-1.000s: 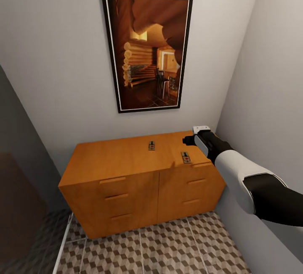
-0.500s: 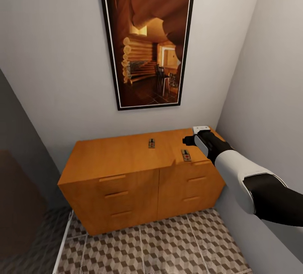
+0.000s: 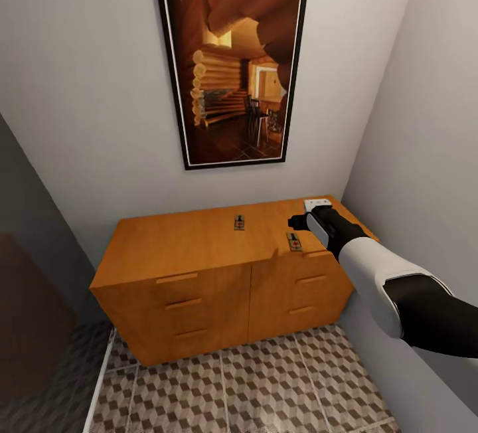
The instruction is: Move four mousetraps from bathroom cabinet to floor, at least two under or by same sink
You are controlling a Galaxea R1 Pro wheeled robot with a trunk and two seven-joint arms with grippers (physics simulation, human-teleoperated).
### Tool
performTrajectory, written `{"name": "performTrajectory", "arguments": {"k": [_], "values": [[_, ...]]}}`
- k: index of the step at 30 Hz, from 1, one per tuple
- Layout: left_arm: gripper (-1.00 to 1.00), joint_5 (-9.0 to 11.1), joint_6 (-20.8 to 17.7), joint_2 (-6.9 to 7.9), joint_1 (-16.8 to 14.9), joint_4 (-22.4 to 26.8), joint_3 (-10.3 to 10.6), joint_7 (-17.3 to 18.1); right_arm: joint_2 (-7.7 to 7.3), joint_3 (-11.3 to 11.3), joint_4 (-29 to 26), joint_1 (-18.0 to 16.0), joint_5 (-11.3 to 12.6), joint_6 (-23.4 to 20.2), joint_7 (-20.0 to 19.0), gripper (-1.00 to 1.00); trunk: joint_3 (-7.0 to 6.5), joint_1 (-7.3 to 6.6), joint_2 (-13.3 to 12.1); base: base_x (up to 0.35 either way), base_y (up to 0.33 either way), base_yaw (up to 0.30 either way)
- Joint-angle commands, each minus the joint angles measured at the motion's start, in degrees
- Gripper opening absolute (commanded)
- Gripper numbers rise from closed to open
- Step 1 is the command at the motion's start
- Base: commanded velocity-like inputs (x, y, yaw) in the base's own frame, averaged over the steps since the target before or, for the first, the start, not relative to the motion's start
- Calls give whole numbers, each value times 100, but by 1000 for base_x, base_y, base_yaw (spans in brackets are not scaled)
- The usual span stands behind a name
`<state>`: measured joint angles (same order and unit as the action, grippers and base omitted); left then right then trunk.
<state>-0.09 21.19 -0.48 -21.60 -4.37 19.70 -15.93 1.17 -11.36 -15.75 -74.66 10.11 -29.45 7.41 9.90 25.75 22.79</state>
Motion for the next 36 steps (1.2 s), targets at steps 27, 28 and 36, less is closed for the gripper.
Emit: {"name": "performTrajectory", "arguments": {"k": [27,28,36], "values": [[100,-1,34,-5,-11,-28,43,-33,-2,-41,-1,-5,70,152,34,100,258,3,13,0,0,0],[100,-1,34,-5,-11,-28,43,-33,-2,-41,0,-5,70,157,34,100,267,3,13,0,0,0],[100,-3,34,-5,-11,-28,43,-33,-2,-41,2,-5,70,174,33,100,340,3,13,0,0,0]]}}
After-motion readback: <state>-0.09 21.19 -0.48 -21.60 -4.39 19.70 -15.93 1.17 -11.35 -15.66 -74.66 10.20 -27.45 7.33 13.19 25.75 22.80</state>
